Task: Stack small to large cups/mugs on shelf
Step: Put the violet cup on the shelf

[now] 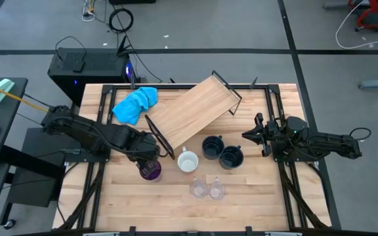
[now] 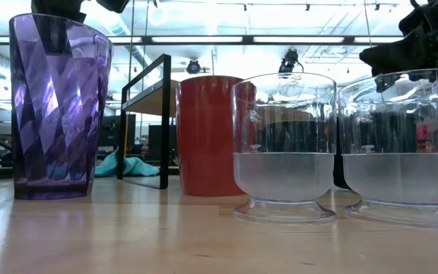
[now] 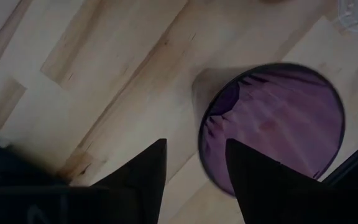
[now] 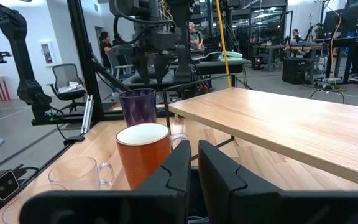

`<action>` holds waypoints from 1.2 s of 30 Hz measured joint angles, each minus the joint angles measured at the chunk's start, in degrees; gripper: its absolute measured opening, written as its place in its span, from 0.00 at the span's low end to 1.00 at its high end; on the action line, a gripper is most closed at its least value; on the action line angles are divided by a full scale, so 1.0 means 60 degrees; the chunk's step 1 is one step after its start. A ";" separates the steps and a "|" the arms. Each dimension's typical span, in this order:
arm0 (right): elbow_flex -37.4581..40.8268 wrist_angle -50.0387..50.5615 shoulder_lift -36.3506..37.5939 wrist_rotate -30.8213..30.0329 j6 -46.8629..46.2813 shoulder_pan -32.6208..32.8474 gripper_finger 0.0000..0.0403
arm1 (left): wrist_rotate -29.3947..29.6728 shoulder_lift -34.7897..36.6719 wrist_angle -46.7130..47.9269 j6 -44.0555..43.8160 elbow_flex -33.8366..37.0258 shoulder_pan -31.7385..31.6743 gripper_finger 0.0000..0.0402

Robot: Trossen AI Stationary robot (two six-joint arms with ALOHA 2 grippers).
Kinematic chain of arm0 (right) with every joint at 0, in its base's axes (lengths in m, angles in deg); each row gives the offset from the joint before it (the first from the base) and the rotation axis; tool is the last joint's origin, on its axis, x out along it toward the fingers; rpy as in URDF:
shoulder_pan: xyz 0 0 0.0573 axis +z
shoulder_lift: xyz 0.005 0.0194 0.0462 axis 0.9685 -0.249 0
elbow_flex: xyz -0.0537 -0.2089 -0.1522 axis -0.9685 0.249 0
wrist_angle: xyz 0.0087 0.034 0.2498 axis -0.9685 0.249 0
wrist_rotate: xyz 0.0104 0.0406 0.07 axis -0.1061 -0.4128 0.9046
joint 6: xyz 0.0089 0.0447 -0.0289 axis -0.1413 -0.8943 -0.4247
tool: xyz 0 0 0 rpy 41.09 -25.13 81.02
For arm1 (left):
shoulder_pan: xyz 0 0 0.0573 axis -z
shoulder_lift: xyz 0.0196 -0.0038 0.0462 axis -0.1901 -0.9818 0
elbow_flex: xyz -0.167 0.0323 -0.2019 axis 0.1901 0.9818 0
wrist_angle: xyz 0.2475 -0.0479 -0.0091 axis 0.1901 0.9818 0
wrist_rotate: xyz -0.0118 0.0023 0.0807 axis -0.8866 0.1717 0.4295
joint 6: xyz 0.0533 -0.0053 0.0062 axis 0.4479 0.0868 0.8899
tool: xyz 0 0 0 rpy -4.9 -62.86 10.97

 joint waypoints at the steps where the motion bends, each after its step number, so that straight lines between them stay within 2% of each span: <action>1: 0.0000 0.0000 -0.0001 0.0002 0.0000 -0.0001 0.10 | 0.0053 -0.0014 -0.0036 0.0000 0.0003 0.0004 0.43; 15: 0.0000 0.0029 0.0001 0.0002 0.0000 0.0002 0.10 | 0.0291 -0.0887 -0.0195 0.0763 0.0010 0.0000 0.43; 22: -0.0001 0.0029 -0.0001 -0.0001 -0.0003 0.0002 0.10 | 0.0323 -0.1131 -0.0417 0.0939 0.0014 -0.0022 0.39; 30: 0.0000 0.0047 -0.0002 -0.0002 0.0000 -0.0001 0.10 | 0.0322 -0.1158 -0.0514 0.1053 0.0014 -0.0117 0.27; 36: -0.0003 0.0047 -0.0002 -0.0002 0.0000 0.0002 0.10 | 0.0217 -0.1158 -0.0505 0.1327 0.0014 -0.0149 0.11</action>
